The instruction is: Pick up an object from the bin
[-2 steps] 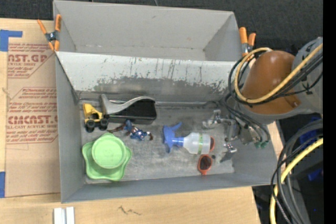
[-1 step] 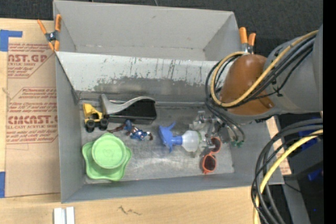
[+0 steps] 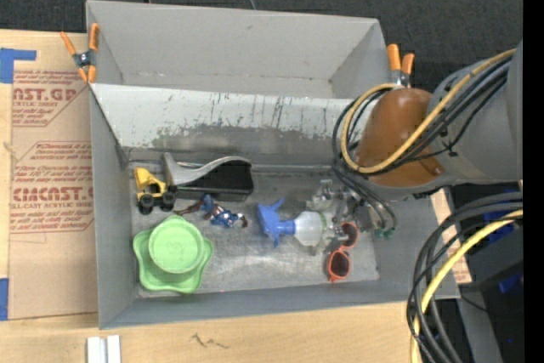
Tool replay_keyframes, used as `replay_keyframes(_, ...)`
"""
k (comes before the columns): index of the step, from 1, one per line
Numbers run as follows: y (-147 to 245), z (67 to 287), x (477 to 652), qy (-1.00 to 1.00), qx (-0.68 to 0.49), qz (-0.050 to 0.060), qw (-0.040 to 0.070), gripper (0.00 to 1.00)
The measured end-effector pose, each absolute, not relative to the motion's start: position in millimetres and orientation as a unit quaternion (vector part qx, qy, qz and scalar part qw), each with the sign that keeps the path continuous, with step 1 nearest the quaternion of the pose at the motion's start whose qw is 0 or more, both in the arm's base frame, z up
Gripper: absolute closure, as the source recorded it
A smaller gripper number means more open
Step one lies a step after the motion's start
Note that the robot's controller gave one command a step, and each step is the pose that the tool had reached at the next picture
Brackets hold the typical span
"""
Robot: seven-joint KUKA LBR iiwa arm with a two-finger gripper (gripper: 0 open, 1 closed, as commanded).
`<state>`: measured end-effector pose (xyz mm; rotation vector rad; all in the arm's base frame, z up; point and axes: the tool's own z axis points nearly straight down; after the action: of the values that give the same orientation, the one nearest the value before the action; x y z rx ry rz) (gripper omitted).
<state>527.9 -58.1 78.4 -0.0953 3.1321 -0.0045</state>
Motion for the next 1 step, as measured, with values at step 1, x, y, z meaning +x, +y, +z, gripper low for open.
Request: replay_keyframes(1,-58.1,96.1,525.3,1.000,-0.011,0.000,0.000,1.00)
